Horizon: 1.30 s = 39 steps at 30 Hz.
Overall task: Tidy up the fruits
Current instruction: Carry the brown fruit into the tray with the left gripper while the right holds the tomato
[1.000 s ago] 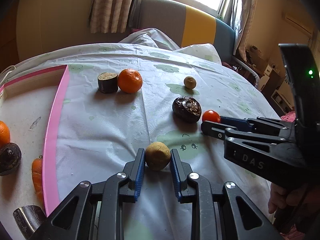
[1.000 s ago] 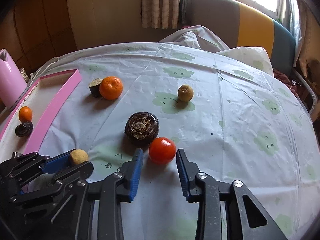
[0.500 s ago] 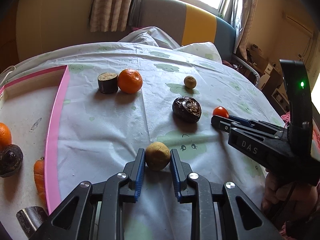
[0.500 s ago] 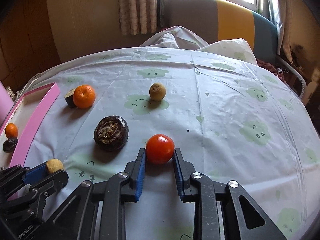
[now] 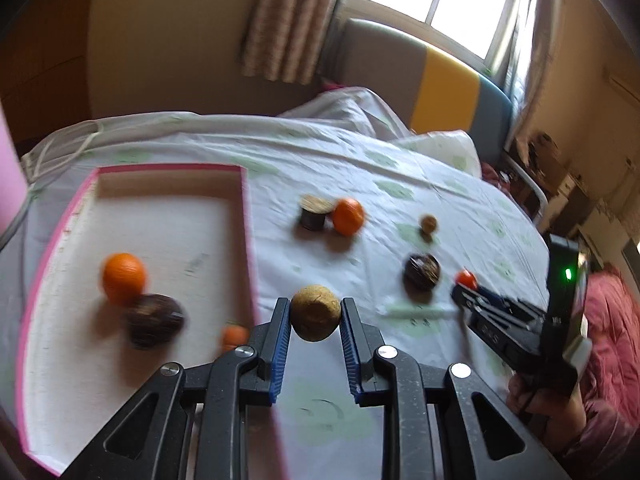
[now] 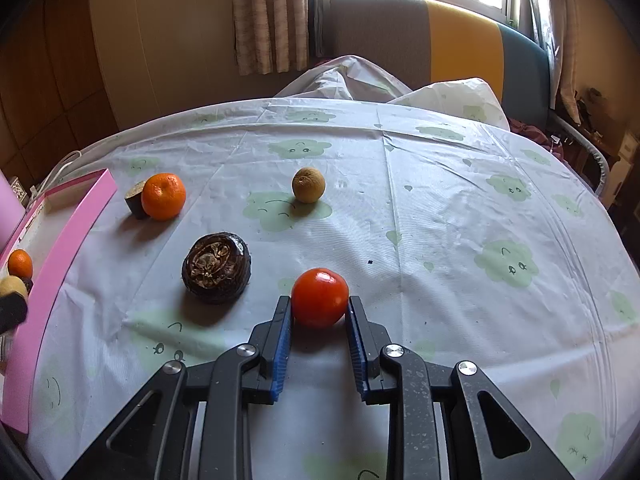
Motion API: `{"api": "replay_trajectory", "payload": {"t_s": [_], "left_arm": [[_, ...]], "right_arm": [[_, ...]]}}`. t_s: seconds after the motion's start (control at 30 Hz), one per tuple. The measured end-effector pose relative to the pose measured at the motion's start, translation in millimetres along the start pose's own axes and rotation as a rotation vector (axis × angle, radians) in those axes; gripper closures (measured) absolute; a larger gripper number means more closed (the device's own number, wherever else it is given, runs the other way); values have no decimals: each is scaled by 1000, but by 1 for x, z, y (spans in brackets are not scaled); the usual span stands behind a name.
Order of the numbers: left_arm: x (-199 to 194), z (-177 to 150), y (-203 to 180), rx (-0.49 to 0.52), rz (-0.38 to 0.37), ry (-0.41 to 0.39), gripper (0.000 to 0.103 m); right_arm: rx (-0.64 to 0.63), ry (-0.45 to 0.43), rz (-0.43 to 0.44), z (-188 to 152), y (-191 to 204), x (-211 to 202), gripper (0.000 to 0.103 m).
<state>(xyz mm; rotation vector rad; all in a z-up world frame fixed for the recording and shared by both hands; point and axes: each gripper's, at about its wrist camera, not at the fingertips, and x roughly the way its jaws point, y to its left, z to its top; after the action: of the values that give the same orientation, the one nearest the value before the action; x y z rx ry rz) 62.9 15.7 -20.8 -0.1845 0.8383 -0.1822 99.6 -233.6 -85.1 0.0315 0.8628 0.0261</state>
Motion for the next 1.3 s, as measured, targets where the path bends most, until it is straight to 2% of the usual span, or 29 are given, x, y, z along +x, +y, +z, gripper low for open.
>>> {"api": "replay_trajectory", "payload": {"t_s": [0.17, 0.3, 0.43, 0.5, 0.97, 1.3], "left_arm": [[8, 23, 56, -129, 52, 20, 78], [21, 36, 73, -138, 110, 29, 78], [34, 41, 74, -127, 146, 49, 77], [34, 40, 74, -132, 156, 49, 69], [6, 15, 61, -125, 194, 35, 69], [-14, -1, 67, -129, 215, 17, 69]], "right_arm": [[0, 0, 0, 0, 0, 0, 76], [-1, 0, -1, 0, 0, 0, 76], [-2, -1, -3, -1, 0, 0, 76], [-2, -1, -2, -1, 0, 0, 76], [-2, -2, -3, -1, 0, 0, 76], [-15, 4, -9, -1, 2, -5, 77]]}}
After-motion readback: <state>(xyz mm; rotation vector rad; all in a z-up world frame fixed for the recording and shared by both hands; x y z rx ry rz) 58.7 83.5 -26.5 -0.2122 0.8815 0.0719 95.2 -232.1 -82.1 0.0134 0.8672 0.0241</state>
